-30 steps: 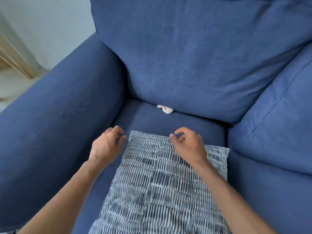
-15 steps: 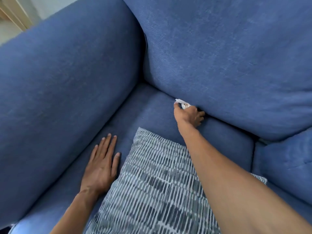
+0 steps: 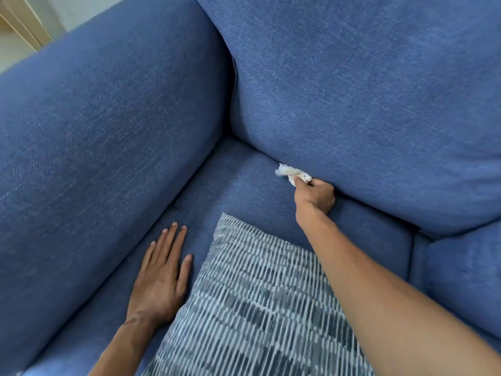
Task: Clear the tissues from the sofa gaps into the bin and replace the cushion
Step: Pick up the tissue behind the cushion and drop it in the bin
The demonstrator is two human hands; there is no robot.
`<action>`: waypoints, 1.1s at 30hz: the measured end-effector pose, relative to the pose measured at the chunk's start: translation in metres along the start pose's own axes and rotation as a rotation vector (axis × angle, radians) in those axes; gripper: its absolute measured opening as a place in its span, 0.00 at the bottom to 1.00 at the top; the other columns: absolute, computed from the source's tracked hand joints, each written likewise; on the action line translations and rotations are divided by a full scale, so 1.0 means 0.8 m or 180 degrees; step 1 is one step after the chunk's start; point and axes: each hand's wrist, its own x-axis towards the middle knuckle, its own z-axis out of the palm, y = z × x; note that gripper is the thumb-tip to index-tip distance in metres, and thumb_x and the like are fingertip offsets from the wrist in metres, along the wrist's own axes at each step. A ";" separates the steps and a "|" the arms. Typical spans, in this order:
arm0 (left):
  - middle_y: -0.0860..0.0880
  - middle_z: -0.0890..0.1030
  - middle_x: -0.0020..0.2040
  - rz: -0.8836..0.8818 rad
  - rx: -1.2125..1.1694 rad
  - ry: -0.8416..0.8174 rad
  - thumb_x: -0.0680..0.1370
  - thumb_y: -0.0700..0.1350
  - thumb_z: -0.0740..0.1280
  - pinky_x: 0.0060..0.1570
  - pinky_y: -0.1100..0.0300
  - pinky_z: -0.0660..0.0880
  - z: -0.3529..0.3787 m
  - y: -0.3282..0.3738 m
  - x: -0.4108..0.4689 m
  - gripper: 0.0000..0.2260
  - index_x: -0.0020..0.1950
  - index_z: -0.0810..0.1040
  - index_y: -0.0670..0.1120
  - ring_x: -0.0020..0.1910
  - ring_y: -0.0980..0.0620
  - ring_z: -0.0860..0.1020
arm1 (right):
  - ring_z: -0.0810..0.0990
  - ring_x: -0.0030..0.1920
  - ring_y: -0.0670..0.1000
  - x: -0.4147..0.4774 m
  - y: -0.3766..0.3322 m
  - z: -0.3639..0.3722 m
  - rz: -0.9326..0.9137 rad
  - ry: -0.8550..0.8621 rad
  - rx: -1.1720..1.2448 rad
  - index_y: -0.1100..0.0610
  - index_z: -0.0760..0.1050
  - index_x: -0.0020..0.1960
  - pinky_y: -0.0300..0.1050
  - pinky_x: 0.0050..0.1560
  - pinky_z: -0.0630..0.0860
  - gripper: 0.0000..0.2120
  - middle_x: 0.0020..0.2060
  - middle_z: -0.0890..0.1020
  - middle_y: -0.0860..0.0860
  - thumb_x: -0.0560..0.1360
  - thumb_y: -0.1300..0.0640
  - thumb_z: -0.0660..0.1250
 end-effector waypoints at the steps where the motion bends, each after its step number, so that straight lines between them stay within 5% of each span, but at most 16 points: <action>1: 0.56 0.49 0.80 -0.0018 -0.0009 -0.0001 0.82 0.58 0.45 0.77 0.55 0.46 -0.001 0.001 0.000 0.26 0.80 0.51 0.52 0.78 0.60 0.44 | 0.84 0.44 0.51 -0.001 -0.002 -0.005 -0.0113 -0.0144 -0.0033 0.55 0.86 0.48 0.44 0.49 0.81 0.10 0.43 0.87 0.50 0.68 0.53 0.78; 6: 0.52 0.61 0.78 -0.0101 -0.0042 0.0106 0.81 0.57 0.49 0.74 0.53 0.55 -0.013 0.010 0.008 0.26 0.77 0.62 0.51 0.77 0.53 0.57 | 0.81 0.37 0.44 -0.022 -0.014 -0.014 -0.0748 -0.0987 -0.0390 0.54 0.86 0.46 0.37 0.39 0.73 0.11 0.37 0.86 0.47 0.66 0.52 0.80; 9: 0.50 0.75 0.67 -0.0304 -0.0149 0.0423 0.79 0.57 0.53 0.63 0.49 0.68 -0.027 0.020 0.034 0.22 0.68 0.73 0.50 0.64 0.47 0.72 | 0.77 0.32 0.39 -0.047 -0.015 -0.012 -0.1041 -0.1628 -0.0545 0.53 0.86 0.44 0.33 0.35 0.70 0.08 0.34 0.85 0.45 0.66 0.52 0.80; 13: 0.51 0.80 0.51 -0.0305 -0.1344 0.0141 0.80 0.57 0.61 0.51 0.58 0.75 -0.055 0.053 0.095 0.19 0.68 0.74 0.51 0.46 0.53 0.79 | 0.77 0.30 0.35 -0.078 -0.019 -0.007 -0.1495 -0.2240 -0.0899 0.53 0.82 0.45 0.27 0.34 0.70 0.11 0.32 0.84 0.45 0.66 0.57 0.80; 15: 0.51 0.83 0.50 -0.0357 -0.1898 -0.0141 0.78 0.60 0.63 0.53 0.55 0.78 -0.061 0.066 0.119 0.23 0.70 0.73 0.52 0.45 0.53 0.82 | 0.78 0.29 0.36 -0.091 -0.023 -0.001 -0.1513 -0.2296 -0.1004 0.53 0.80 0.46 0.27 0.33 0.69 0.15 0.32 0.84 0.46 0.64 0.56 0.82; 18: 0.52 0.84 0.55 -0.0671 -0.2602 -0.0389 0.78 0.60 0.64 0.55 0.51 0.80 -0.064 0.075 0.123 0.20 0.67 0.77 0.53 0.54 0.54 0.82 | 0.83 0.37 0.42 -0.108 -0.030 0.001 -0.1426 -0.2536 -0.1107 0.53 0.81 0.47 0.32 0.38 0.74 0.15 0.36 0.86 0.48 0.63 0.56 0.82; 22: 0.51 0.84 0.51 -0.0864 -0.3191 -0.0361 0.79 0.46 0.68 0.40 0.65 0.80 -0.069 0.063 0.103 0.09 0.59 0.81 0.51 0.47 0.56 0.82 | 0.85 0.47 0.46 -0.131 -0.044 -0.006 -0.1165 -0.3289 -0.1171 0.53 0.84 0.52 0.37 0.50 0.77 0.11 0.43 0.88 0.50 0.70 0.61 0.76; 26: 0.47 0.83 0.46 -0.1375 -0.3179 0.0204 0.77 0.42 0.70 0.36 0.65 0.80 -0.069 0.033 0.070 0.09 0.57 0.81 0.44 0.41 0.54 0.81 | 0.82 0.47 0.42 -0.156 -0.038 -0.003 -0.1426 -0.3020 -0.1531 0.48 0.84 0.54 0.38 0.53 0.75 0.10 0.43 0.86 0.46 0.75 0.58 0.69; 30: 0.50 0.84 0.45 -0.1660 -0.3023 0.0562 0.76 0.44 0.72 0.46 0.54 0.81 -0.066 0.001 -0.001 0.08 0.54 0.82 0.47 0.45 0.51 0.83 | 0.77 0.59 0.52 -0.209 -0.016 0.003 -0.2852 -0.2758 -0.2589 0.49 0.78 0.64 0.51 0.63 0.70 0.17 0.57 0.81 0.48 0.79 0.46 0.64; 33: 0.55 0.85 0.45 -0.1831 -0.2904 0.0821 0.75 0.45 0.72 0.50 0.56 0.80 -0.069 -0.016 -0.065 0.07 0.53 0.83 0.49 0.46 0.57 0.82 | 0.74 0.63 0.56 -0.260 0.006 0.005 -0.3474 -0.2902 -0.2853 0.52 0.72 0.70 0.54 0.64 0.70 0.22 0.62 0.77 0.51 0.81 0.42 0.58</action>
